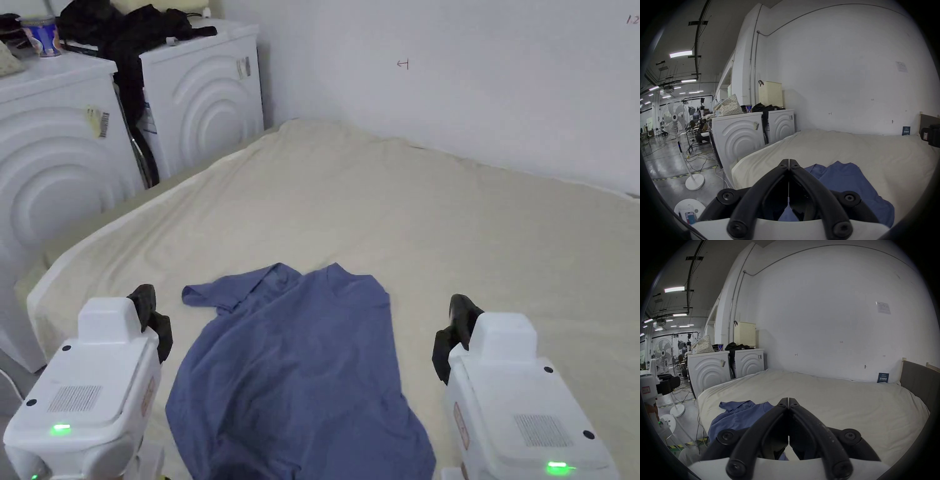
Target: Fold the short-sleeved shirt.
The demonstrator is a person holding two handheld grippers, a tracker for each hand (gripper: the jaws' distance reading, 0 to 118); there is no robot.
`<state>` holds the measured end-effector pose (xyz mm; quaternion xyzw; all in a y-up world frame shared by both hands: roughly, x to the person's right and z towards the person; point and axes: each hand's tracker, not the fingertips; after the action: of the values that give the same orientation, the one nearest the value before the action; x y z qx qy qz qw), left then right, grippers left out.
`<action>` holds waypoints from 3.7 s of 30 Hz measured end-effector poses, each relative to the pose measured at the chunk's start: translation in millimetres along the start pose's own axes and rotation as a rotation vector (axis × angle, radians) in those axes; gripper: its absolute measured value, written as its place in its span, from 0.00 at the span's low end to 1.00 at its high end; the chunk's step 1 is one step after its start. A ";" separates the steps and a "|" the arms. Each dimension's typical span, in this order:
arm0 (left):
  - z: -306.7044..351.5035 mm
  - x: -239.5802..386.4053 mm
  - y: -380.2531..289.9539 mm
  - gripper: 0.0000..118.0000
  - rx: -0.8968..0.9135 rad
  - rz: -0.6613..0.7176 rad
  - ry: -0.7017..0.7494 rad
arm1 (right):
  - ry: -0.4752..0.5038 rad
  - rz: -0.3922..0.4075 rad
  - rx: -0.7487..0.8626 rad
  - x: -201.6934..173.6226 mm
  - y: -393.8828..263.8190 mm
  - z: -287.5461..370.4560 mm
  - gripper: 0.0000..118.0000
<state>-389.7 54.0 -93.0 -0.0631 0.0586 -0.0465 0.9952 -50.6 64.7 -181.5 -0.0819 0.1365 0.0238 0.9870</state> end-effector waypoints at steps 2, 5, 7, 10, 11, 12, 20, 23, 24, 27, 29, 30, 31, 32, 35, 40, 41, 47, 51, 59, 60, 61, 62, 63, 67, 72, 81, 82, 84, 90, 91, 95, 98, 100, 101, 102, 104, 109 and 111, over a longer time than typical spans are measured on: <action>-1.6 -2.9 -2.0 0.00 -0.015 0.006 0.008 | 0.001 0.001 0.000 1.5 0.3 0.4 0.01; -7.9 -1.9 -5.6 0.00 -0.034 0.019 -0.004 | -0.007 -0.002 -0.002 7.8 1.4 0.1 0.01; -16.0 2.6 -5.3 0.01 -0.054 0.018 -0.029 | -0.020 0.004 -0.006 13.9 2.1 0.8 0.01; -35.0 13.3 -5.7 0.02 -0.129 0.025 -0.107 | -0.046 0.014 -0.015 24.9 1.5 1.9 0.01; -43.1 17.0 -7.0 0.02 -0.152 0.028 -0.127 | -0.056 0.015 -0.018 28.7 1.2 2.4 0.01; -51.5 21.8 -8.8 0.02 -0.181 0.037 -0.155 | -0.067 0.016 -0.022 33.0 0.6 2.6 0.01; -134.9 73.5 -29.2 0.86 -0.451 -0.037 -0.289 | -0.155 0.019 -0.066 68.4 -10.9 -0.9 0.01; -167.0 89.6 -44.4 0.92 -0.530 -0.049 -0.279 | -0.181 0.018 -0.087 79.3 -16.7 -2.9 0.01; -177.5 92.1 -50.9 0.93 -0.559 -0.036 -0.276 | -0.189 0.020 -0.093 82.6 -18.6 -3.1 0.01; -204.0 98.2 -70.8 0.94 -0.669 -0.051 -0.272 | -0.211 0.023 -0.116 92.6 -25.4 -3.3 0.01; -218.0 100.5 -84.8 0.94 -0.732 -0.076 -0.254 | -0.225 0.022 -0.130 99.3 -30.2 -3.5 0.01; -225.7 101.3 -92.0 0.94 -0.766 -0.074 -0.241 | -0.234 0.021 -0.139 102.9 -33.4 -3.7 0.01; -231.2 101.2 -100.0 0.91 -0.808 -0.025 -0.248 | -0.240 0.020 -0.147 105.9 -36.1 -4.0 0.01; -236.8 102.1 -106.7 0.81 -0.833 -0.033 -0.255 | -0.247 0.018 -0.154 108.4 -38.4 -4.4 0.01; -244.3 107.2 -124.1 0.64 -0.891 -0.046 -0.270 | -0.258 0.008 -0.179 115.4 -45.5 -6.4 0.01; -233.7 114.5 -109.4 0.03 -0.840 -0.031 -0.326 | -0.264 -0.004 -0.190 119.9 -48.6 -7.3 0.01; -231.3 117.8 -108.0 0.03 -0.842 -0.047 -0.328 | -0.263 -0.008 -0.189 120.2 -48.2 -7.0 0.01; -207.5 106.4 -89.9 0.03 -0.766 0.088 -0.393 | -0.267 -0.017 -0.165 126.8 -43.3 6.2 0.01; -176.5 106.0 -50.8 0.03 -0.676 0.168 -0.492 | -0.282 -0.028 -0.153 134.1 -41.6 15.9 0.01; -141.3 157.2 47.4 0.03 -0.504 0.217 -0.773 | -0.326 -0.066 -0.114 152.3 -34.4 47.8 0.01; -140.1 167.9 63.7 0.03 -0.482 0.209 -0.806 | -0.333 -0.068 -0.107 155.5 -32.5 53.2 0.01; -138.2 179.7 80.9 0.03 -0.452 0.201 -0.840 | -0.342 -0.069 -0.098 158.9 -30.4 58.9 0.01; -135.8 189.0 95.7 0.03 -0.424 0.189 -0.878 | -0.351 -0.070 -0.090 162.2 -28.5 64.5 0.01; -133.3 200.5 113.0 0.03 -0.397 0.166 -0.923 | -0.362 -0.069 -0.078 166.2 -26.4 71.2 0.01; -125.1 249.9 171.9 0.03 -0.296 0.093 -1.063 | -0.417 -0.070 -0.040 184.2 -17.7 95.9 0.01; -117.0 319.0 208.2 0.03 -0.218 -0.032 -1.149 | -0.495 -0.068 -0.007 208.7 -11.3 125.8 0.01; -127.4 426.8 137.9 0.03 -0.407 -0.139 -1.277 | -0.616 -0.078 -0.028 248.3 -21.7 162.7 0.01; -129.3 434.6 119.4 0.03 -0.463 -0.146 -1.286 | -0.624 -0.081 -0.033 251.5 -24.8 165.1 0.01; -131.9 443.8 81.6 0.03 -0.546 -0.177 -1.295 | -0.639 -0.082 -0.047 256.0 -30.0 168.3 0.01; -139.5 456.5 -28.3 0.03 -0.786 -0.352 -1.173 | -0.652 -0.105 -0.097 264.6 -48.0 165.3 0.01; -142.6 457.8 -43.8 0.03 -0.808 -0.381 -1.139 | -0.649 -0.111 -0.103 264.5 -50.4 163.7 0.01; -153.9 457.9 -80.3 0.03 -0.853 -0.396 -1.043 | -0.634 -0.119 -0.123 260.1 -56.3 156.4 0.01; -152.8 458.8 -71.0 0.07 -0.853 -0.355 -1.034 | -0.621 -0.118 -0.129 256.0 -56.2 151.8 0.01; -144.9 458.4 -61.9 0.46 -0.822 -0.371 -1.031 | -0.613 -0.118 -0.128 253.0 -53.7 149.2 0.01; -140.1 456.6 -55.3 0.73 -0.792 -0.373 -1.032 | -0.608 -0.117 -0.125 251.5 -51.5 148.6 0.01; -135.7 453.7 -47.5 0.89 -0.757 -0.371 -1.038 | -0.605 -0.115 -0.122 250.2 -49.6 148.6 0.01; -127.6 441.9 -30.2 0.96 -0.708 -0.318 -1.056 | -0.598 -0.109 -0.109 247.0 -44.4 148.3 0.01; -105.8 397.5 32.0 0.96 -0.564 -0.120 -1.082 | -0.581 -0.094 -0.072 237.6 -26.5 149.3 0.01; -98.4 375.0 52.9 0.96 -0.490 -0.030 -1.064 | -0.575 -0.083 -0.049 232.9 -18.5 151.1 0.01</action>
<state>-26.4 56.9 -238.4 -0.3070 -0.4410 -0.0075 0.8434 214.8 77.6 -98.9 -0.1013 -0.1527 0.0089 0.9830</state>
